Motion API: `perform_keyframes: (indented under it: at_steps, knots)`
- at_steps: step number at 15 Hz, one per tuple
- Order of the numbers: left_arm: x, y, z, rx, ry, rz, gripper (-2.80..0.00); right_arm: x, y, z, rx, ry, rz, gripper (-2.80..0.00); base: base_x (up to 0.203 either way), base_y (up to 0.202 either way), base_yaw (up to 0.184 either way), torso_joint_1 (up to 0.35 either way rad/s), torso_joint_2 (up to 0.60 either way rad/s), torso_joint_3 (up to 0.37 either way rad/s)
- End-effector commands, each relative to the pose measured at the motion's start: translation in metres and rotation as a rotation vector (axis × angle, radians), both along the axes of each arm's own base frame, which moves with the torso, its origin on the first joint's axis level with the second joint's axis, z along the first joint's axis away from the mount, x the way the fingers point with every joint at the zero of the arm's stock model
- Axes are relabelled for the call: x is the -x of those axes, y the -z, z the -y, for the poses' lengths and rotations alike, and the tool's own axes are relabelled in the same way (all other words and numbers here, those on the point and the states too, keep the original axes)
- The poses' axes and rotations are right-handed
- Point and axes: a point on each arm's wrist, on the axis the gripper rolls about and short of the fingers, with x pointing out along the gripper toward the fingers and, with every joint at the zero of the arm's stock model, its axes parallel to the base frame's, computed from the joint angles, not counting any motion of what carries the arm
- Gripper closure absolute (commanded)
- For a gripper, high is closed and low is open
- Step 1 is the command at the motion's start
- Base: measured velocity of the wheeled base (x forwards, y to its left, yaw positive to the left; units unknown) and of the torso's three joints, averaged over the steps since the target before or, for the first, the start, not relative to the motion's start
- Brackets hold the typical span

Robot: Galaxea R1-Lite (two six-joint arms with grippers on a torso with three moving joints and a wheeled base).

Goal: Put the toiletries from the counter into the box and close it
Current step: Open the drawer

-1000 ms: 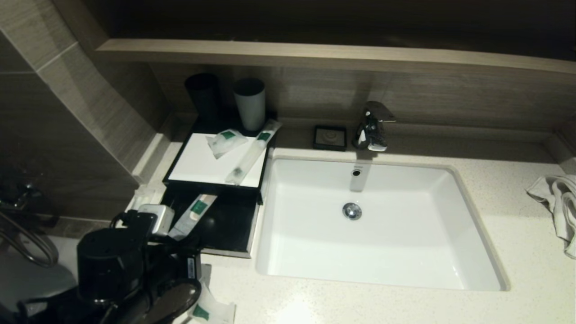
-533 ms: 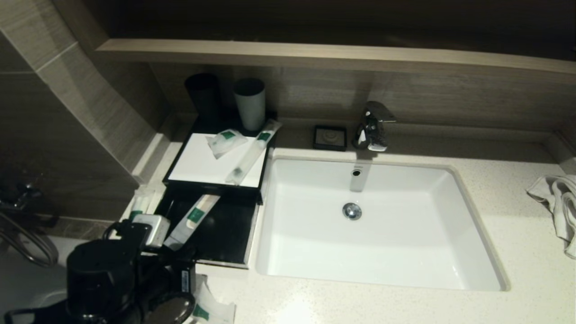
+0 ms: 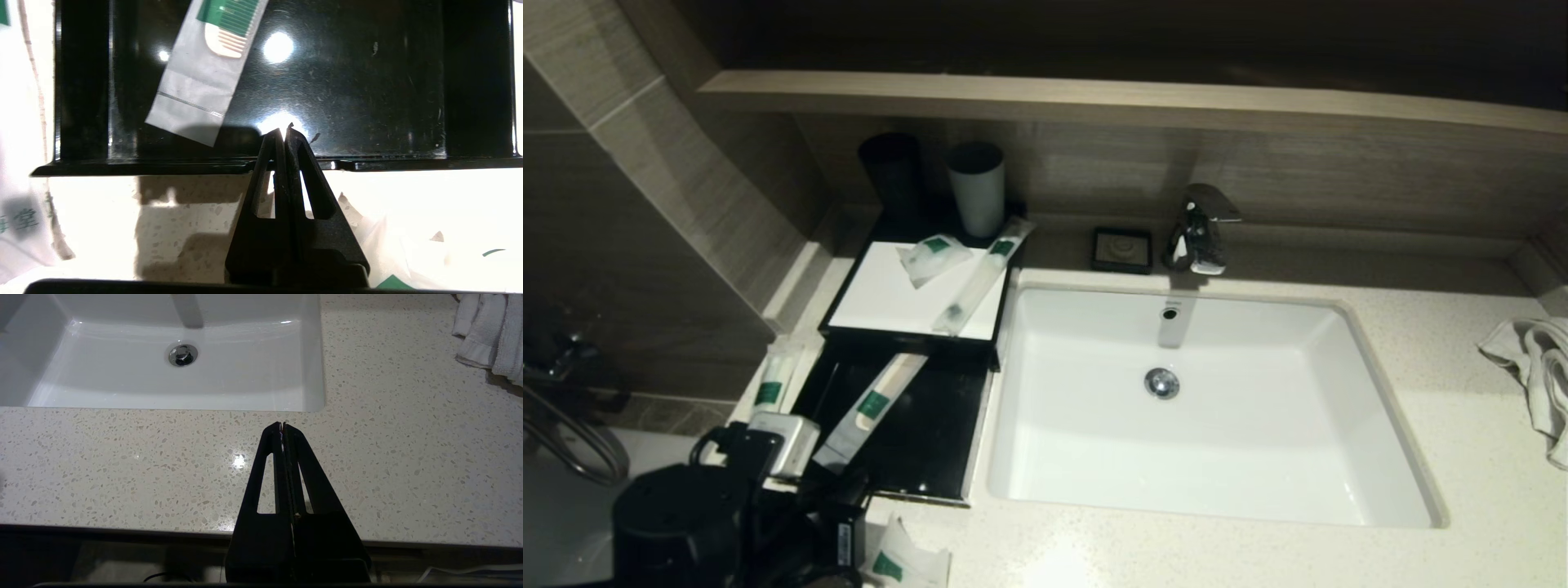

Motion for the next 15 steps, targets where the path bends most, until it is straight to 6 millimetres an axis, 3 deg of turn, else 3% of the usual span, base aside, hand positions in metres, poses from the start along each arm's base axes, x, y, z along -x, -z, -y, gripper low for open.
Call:
perform_keyframes:
  at_steps: [1, 9, 15]
  knots:
    - [0.003, -0.005, -0.001, 0.015, -0.003, 0.028, 0.0, 0.0, 0.0, 0.0, -0.002, 0.0, -0.002, 0.0, 0.0, 0.0, 0.0, 0.0, 0.0, 0.0]
    - [0.005, -0.029, -0.002, 0.084, -0.006, 0.136, 0.0, 0.0, 0.0, 0.0, -0.001, 0.0, -0.002, 0.0, 0.0, 0.0, 0.0, 0.0, 0.0, 0.0]
    - [-0.009, -0.073, 0.005, 0.139, -0.033, 0.232, 0.0, 0.0, 0.0, 0.0, -0.001, 0.0, -0.002, 0.0, 0.0, 0.0, 0.0, 0.0, 0.0, 0.0]
